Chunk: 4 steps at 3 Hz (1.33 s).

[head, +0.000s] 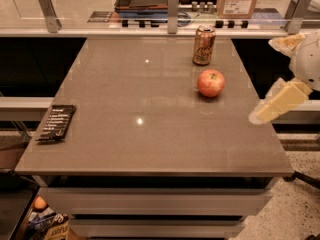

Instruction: Move apple near rxbar chocolate

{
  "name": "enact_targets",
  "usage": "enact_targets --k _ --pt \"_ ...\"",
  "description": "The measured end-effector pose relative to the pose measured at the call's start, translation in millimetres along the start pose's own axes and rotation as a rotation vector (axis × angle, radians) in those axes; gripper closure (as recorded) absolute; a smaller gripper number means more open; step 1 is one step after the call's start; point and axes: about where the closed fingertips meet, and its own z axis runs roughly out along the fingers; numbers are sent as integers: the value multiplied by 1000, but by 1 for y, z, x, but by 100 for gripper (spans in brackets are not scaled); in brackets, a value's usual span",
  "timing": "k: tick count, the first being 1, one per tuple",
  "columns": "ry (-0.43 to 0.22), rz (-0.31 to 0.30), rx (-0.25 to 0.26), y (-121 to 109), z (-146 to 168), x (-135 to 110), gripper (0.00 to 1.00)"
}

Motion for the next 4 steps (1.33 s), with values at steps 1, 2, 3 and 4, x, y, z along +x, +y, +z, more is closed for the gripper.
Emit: enact_targets --k 1,2,3,4 --pt "-143 64 42 -20 32 1 0" --pt "-260 120 52 -36 63 3 0" --pt "-345 161 32 -44 87 6 0" --pt "-412 188 -10 -47 113 3 0"
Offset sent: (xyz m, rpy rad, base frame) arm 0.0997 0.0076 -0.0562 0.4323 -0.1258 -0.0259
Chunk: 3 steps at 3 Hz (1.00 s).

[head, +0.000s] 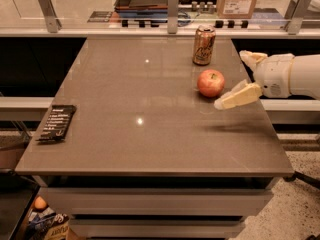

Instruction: Move apple near rxbar chocolate

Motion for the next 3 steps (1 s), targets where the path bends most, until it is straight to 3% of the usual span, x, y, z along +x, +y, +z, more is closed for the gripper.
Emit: enact_targets --k 3 --pt "-76 28 -99 -12 56 -6 0"
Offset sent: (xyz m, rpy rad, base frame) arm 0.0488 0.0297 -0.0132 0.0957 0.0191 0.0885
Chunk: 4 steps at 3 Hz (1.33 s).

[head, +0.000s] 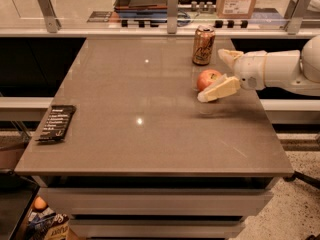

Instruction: Move apple near rxbar chocolate

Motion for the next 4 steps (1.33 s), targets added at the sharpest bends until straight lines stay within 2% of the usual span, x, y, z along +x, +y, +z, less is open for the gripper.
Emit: enact_targets --k 1,4 --pt "-15 18 -27 2 15 3 0" --pt "-54 55 1 4 6 26 0"
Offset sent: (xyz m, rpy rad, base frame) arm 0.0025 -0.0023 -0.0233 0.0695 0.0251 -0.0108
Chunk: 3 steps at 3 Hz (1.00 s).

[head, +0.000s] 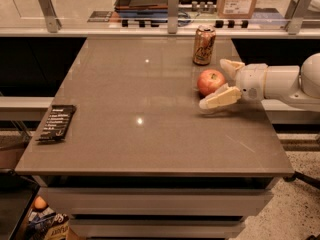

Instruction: Move apple near rxbar chocolate

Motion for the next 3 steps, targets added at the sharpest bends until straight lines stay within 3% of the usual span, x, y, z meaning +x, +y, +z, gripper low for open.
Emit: enact_targets --k 1,3 --pt "-1 -1 -4 1 2 -1 18" --pt "-2 -2 -13 4 7 -2 65"
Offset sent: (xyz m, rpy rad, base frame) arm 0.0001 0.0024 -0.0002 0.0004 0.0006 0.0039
